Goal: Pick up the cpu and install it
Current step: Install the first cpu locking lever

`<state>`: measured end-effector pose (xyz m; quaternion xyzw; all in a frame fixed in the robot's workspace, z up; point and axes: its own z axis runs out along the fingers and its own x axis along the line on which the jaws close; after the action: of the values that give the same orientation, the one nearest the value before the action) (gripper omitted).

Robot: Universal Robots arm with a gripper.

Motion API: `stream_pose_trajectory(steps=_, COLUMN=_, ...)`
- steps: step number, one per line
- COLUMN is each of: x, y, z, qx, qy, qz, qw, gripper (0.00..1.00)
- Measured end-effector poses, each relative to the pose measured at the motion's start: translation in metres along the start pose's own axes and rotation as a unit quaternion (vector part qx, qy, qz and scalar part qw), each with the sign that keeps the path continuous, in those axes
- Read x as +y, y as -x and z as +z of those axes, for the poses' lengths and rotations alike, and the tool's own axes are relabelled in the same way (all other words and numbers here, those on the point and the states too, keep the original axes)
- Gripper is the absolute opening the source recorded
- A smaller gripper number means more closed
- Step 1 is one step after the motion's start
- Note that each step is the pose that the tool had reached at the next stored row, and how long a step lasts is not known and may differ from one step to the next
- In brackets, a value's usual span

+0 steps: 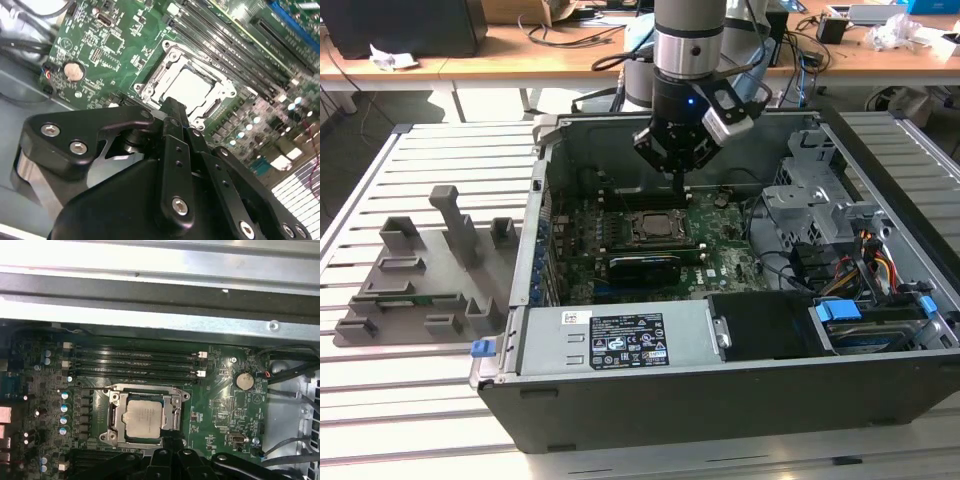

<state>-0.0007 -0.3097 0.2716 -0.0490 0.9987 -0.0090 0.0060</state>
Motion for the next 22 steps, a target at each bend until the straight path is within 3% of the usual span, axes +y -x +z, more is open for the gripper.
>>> stream_pose_trajectory(steps=1, x=0.0, y=0.0, z=0.0001, qx=-0.0003, qy=0.0002, qz=-0.017, qw=0.9999, gripper=0.11)
stream_pose_trajectory(steps=9, x=0.0001, y=0.0, z=-0.0001, qx=-0.0005, qy=0.0002, qz=-0.023, qw=0.9997, gripper=0.11)
stream_pose_trajectory(steps=12, x=-0.0001, y=0.0, z=-0.005, qx=-0.0004, qy=0.0002, qz=-0.023, qw=0.9997, gripper=0.11)
stream_pose_trajectory(steps=16, x=-0.0003, y=0.0002, z=-0.017, qx=-0.0005, qy=0.0005, qz=-0.023, qw=0.9997, gripper=0.11)
stream_pose_trajectory(steps=22, x=-0.0013, y=-0.0009, z=-0.0175, qx=-0.0004, qy=0.0003, qz=-0.023, qw=0.9997, gripper=0.11)
